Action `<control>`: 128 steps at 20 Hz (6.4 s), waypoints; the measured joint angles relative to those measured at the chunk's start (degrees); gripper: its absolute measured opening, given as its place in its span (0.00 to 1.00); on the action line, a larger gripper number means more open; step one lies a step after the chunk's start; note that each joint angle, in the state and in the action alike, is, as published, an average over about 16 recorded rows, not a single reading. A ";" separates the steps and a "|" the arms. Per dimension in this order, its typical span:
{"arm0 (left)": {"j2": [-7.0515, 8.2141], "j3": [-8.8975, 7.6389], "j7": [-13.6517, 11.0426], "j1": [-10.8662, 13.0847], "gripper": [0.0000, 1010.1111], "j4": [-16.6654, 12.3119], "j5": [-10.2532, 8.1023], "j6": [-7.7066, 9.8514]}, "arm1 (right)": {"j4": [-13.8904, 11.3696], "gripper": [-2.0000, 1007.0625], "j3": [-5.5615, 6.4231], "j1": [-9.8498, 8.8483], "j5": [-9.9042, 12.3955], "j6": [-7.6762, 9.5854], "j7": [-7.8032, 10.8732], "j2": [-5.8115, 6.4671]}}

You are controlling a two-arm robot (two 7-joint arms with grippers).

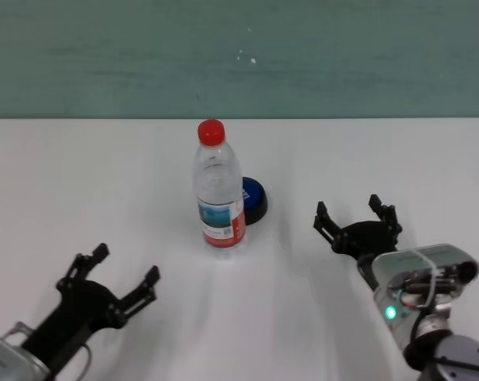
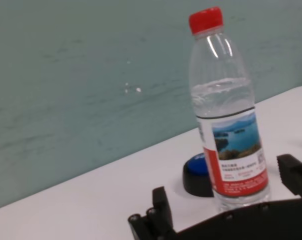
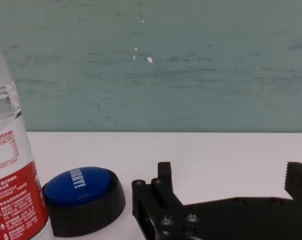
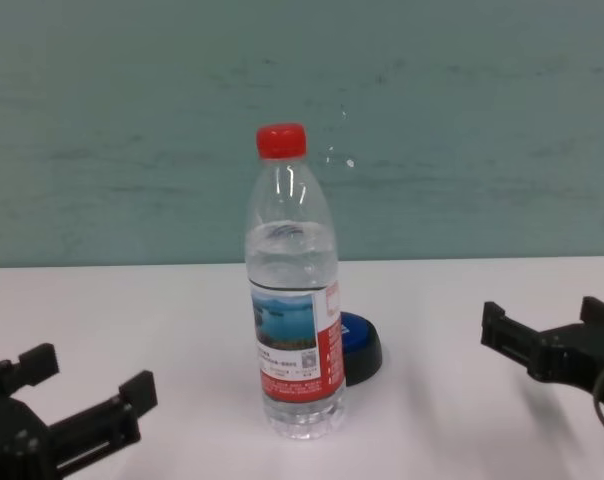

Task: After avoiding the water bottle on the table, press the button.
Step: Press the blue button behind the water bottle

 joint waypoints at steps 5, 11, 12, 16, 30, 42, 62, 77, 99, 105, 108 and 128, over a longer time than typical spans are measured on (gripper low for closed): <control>0.80 0.50 -0.58 -0.90 0.99 0.84 -0.21 -0.28 | 0.00 1.00 0.00 0.00 0.00 0.00 0.00 0.00; 1.11 1.47 -0.77 -2.86 0.99 2.34 0.20 -0.30 | 0.00 1.00 0.00 0.00 0.00 0.00 0.00 0.00; 1.10 1.66 -0.81 -3.31 0.99 2.66 0.27 -0.32 | 0.00 1.00 0.00 0.00 0.00 0.00 0.00 0.00; 0.94 2.62 -1.11 -5.59 0.99 4.40 0.47 -0.51 | 0.00 1.00 0.00 0.00 0.00 0.00 0.00 0.00; -0.50 7.33 -1.89 -14.29 0.99 12.07 1.98 -1.60 | 0.00 1.00 0.00 0.00 0.00 0.00 0.00 0.00; -1.54 9.86 -0.87 -17.64 0.99 15.81 4.35 -2.43 | 0.00 1.00 0.00 0.00 0.00 0.00 0.00 0.00; -1.80 10.06 -0.14 -17.83 0.99 16.20 5.02 -2.71 | 0.00 1.00 0.00 0.00 0.00 0.00 0.00 0.00; 1.14 7.25 0.67 -10.23 0.99 7.67 5.74 -3.07 | 0.00 1.00 0.00 0.00 0.00 0.00 0.00 0.00; 5.07 -0.29 -1.77 -2.61 0.99 1.04 0.84 -3.39 | 0.00 1.00 0.00 0.00 0.00 0.00 0.00 0.00; 6.05 -2.74 -2.96 -2.82 0.99 2.16 -1.32 -3.02 | 0.00 1.00 0.00 0.00 0.00 0.00 0.00 0.00; 6.57 -3.79 -3.75 -3.66 0.99 3.46 -2.55 -2.93 | 0.00 1.00 0.00 0.00 0.00 0.00 0.00 0.00; 6.34 -1.83 -8.23 -19.21 0.99 19.56 -6.66 -4.01 | 0.00 1.00 0.00 0.00 0.00 0.00 0.00 0.00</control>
